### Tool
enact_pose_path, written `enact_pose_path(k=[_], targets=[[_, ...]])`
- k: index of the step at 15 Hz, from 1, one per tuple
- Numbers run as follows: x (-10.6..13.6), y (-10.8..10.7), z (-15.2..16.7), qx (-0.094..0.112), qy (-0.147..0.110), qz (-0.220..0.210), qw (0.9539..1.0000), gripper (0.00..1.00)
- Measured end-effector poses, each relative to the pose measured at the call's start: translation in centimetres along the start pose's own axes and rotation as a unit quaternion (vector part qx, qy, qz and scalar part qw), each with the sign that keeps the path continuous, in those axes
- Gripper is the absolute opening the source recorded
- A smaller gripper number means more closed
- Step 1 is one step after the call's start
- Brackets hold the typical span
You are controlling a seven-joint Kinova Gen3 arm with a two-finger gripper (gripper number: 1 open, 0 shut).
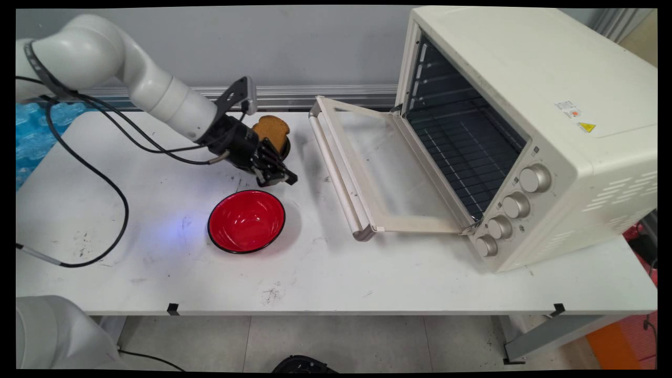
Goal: Close the oven
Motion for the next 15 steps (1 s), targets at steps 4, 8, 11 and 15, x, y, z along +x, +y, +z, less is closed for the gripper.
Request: enact_pose_path(k=[4, 8, 11, 15], targets=[[0.1, 0.1, 1.5, 0.0, 0.012, 0.003, 0.9999, 0.0], [0.8, 0.2, 2.9, 0.002, 0.031, 0.007, 0.9995, 0.0], [1.3, 0.3, 3.5, 0.002, 0.043, 0.011, 0.999, 0.0], [2.0, 0.5, 3.6, 0.0, 0.055, 0.016, 0.9983, 0.0]])
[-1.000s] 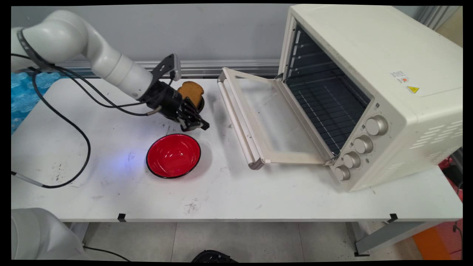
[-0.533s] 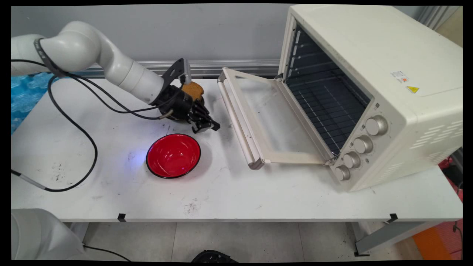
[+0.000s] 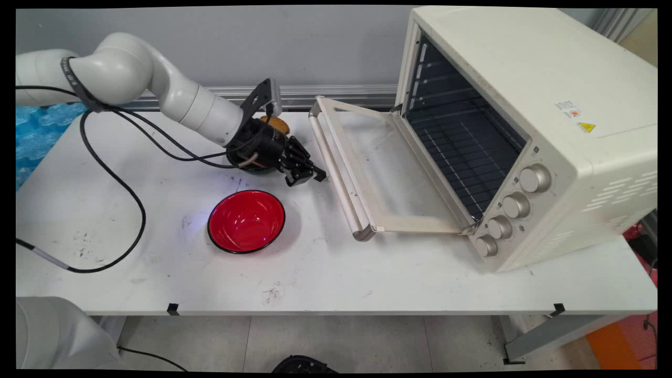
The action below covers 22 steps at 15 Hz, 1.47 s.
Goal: Close the oven
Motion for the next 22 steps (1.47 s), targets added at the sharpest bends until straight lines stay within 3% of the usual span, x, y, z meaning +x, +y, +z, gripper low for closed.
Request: enact_pose_path(k=[8, 22], targets=[[1.8, 0.1, -0.4, 0.004, 0.025, 0.012, 0.9996, 0.0], [7.4, -0.4, -1.4, 0.017, 0.077, 0.022, 0.9967, 0.0]])
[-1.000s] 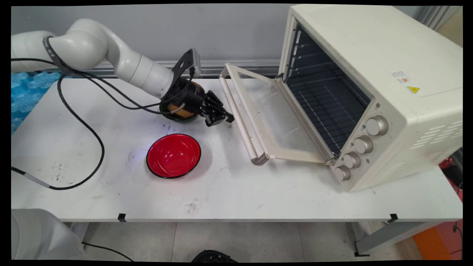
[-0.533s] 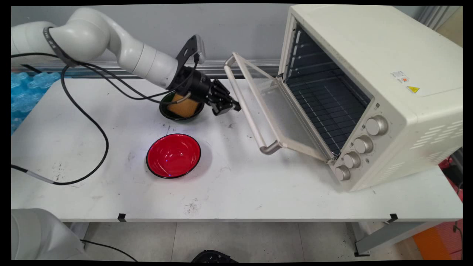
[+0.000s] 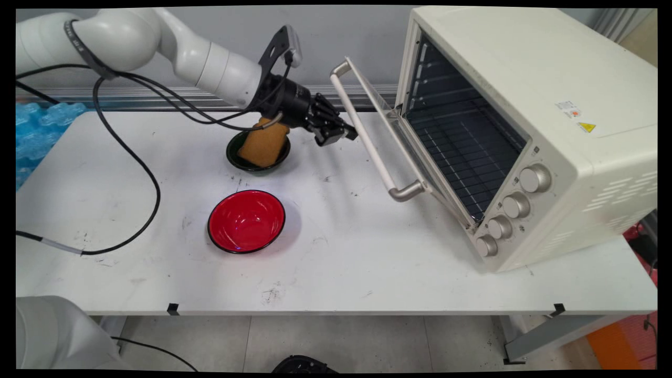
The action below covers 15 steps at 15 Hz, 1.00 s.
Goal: Close the oven
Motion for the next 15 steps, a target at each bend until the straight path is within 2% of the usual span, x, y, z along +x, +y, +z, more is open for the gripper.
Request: enact_pose_path(k=[15], targets=[[4.7, -0.9, 1.4, -0.017, 0.017, 0.015, 0.9996, 0.0]])
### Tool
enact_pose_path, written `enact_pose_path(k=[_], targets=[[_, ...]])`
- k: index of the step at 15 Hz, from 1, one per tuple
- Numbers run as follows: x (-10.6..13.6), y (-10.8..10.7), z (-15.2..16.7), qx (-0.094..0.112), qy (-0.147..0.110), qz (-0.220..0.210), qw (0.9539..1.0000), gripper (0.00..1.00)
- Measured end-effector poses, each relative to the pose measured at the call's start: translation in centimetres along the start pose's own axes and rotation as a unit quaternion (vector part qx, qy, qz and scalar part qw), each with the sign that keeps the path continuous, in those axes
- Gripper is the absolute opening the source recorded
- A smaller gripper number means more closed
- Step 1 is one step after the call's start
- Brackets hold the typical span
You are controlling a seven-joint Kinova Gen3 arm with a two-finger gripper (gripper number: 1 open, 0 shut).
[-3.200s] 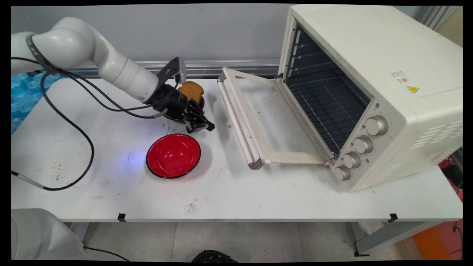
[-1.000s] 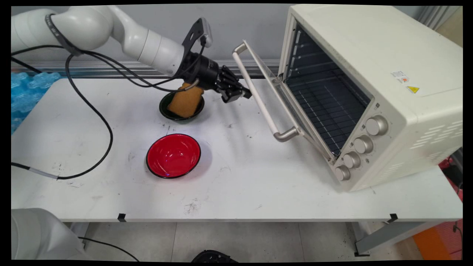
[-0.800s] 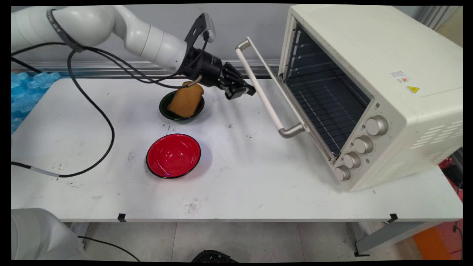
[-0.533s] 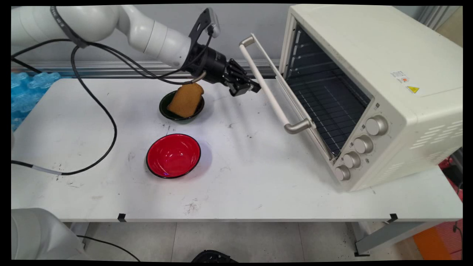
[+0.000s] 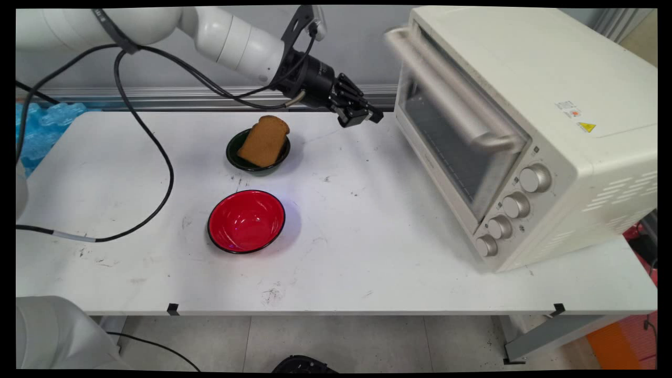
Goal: Close the oven
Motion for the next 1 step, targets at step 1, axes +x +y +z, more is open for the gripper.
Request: enact_pose_path(k=[1], targets=[[0.16, -0.06, 0.05, -0.001, 0.0, 0.001, 1.0, 0.0]])
